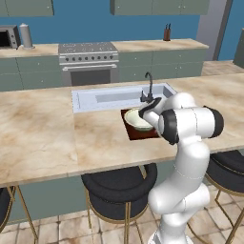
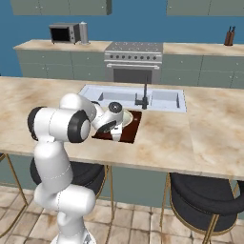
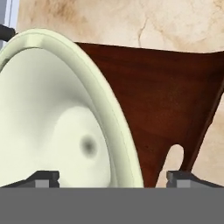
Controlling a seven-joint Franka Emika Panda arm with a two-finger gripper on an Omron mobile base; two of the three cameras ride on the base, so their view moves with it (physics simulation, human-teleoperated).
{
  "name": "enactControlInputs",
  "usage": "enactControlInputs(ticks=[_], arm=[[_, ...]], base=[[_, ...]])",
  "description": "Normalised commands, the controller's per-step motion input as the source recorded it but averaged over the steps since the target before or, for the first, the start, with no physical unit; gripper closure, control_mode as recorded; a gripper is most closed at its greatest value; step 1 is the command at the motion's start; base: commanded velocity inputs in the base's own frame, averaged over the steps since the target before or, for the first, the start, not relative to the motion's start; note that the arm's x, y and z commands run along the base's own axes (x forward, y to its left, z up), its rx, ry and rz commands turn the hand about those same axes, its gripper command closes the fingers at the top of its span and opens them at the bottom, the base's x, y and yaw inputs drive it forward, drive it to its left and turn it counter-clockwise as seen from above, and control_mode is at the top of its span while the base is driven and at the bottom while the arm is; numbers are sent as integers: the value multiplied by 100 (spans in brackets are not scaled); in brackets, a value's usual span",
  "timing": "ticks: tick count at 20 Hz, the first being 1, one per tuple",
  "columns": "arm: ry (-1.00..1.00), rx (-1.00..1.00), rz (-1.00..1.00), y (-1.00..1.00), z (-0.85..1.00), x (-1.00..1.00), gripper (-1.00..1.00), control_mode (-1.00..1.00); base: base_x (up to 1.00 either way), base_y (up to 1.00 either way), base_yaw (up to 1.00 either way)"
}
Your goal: Place the two vegetables and bowl onto the tray for setting up a vegetable dip station.
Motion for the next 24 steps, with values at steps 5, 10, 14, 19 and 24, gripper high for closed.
enactControlInputs(ticks=[5, 10, 14, 19, 24], arm=[[6, 0, 0, -10, 15, 0, -100, -100], [6, 0, 0, -8, 33, 0, -100, -100], [7, 0, 0, 0, 47, 0, -100, -100], [8, 0, 0, 0, 60, 0, -100, -100], [10, -2, -1, 0, 65, 0, -100, -100]], base=[[0, 0, 0], [0, 0, 0], [0, 0, 0], [0, 0, 0], [0, 0, 0]])
